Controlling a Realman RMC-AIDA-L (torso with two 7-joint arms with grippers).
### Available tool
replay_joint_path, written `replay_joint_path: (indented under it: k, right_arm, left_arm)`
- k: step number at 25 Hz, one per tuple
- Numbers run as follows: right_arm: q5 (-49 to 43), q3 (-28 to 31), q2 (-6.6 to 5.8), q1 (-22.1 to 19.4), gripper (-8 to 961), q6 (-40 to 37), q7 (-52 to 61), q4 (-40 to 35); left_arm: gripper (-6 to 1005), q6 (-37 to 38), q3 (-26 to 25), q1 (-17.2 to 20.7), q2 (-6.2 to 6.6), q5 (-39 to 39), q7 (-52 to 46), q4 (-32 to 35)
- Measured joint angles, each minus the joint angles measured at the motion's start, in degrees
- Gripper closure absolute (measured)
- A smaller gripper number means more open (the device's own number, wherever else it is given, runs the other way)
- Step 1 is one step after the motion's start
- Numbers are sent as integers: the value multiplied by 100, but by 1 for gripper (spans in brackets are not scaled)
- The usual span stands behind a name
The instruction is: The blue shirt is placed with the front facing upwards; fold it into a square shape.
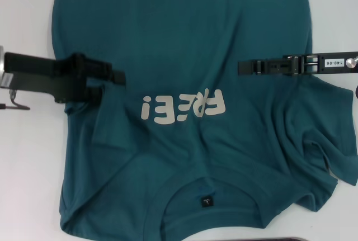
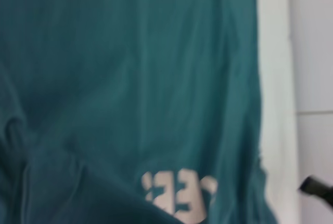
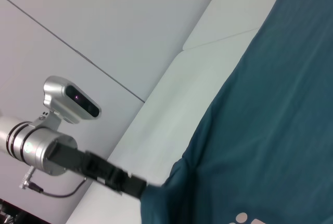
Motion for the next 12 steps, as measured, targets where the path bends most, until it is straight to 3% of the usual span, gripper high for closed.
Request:
replay_joint_path:
  k: [4, 8, 12]
  right_arm:
    - [-1, -3, -5, 0, 11, 34, 2, -4]
    - [-8, -5, -24, 0, 11, 66, 3, -5]
    - [-10, -13, -33, 0, 12, 80, 3, -3]
  left_arm:
    - [579, -69, 485, 41, 36, 40, -200, -3]
    - [390, 23, 465, 77, 65, -18, -198, -41]
    - [310, 244, 423, 106, 93, -280, -70, -12]
